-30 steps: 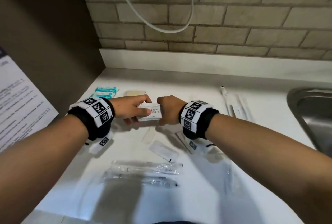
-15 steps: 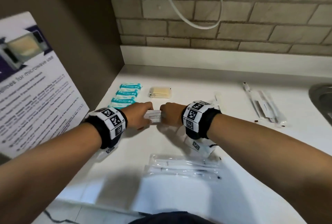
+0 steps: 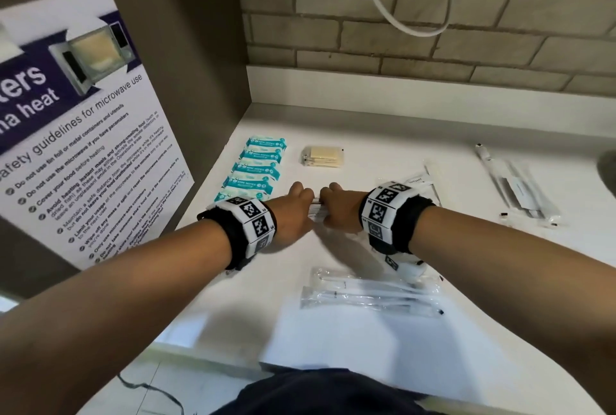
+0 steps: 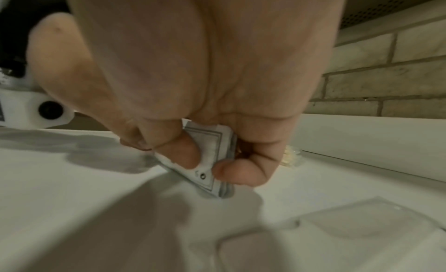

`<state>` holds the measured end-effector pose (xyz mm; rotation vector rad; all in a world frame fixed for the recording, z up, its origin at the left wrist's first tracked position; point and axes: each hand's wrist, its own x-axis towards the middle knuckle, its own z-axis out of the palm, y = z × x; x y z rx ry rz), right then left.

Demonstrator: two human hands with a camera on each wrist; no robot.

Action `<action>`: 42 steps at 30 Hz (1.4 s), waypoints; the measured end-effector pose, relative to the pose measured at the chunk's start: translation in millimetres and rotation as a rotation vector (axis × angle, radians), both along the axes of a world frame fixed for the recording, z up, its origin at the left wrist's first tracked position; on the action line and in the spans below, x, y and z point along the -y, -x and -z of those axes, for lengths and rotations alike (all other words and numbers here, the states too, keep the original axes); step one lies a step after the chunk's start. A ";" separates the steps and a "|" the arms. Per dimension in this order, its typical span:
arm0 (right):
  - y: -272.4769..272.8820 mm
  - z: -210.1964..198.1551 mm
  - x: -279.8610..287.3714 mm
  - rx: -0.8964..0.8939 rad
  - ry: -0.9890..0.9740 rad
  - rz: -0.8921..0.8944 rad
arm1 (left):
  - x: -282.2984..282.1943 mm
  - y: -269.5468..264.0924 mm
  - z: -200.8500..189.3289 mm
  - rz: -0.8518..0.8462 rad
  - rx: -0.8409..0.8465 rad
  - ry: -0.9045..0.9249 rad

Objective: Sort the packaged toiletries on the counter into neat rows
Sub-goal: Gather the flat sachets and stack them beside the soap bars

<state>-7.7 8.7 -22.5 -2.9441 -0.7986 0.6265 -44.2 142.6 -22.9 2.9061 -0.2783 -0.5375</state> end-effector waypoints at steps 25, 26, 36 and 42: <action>-26.5 -19.2 31.2 -0.177 -0.348 0.150 | -34.0 -11.7 -9.2 -0.266 0.095 0.478; -28.9 -21.3 32.5 -0.222 -0.379 0.192 | -32.9 -15.1 -11.6 -0.289 0.085 0.511; -31.4 -17.1 30.1 -0.405 -0.434 0.386 | -22.7 -37.5 -1.9 -0.420 -0.043 0.504; -35.5 -12.8 23.9 -0.359 -0.395 0.408 | -18.5 -44.7 2.6 -0.446 -0.024 0.424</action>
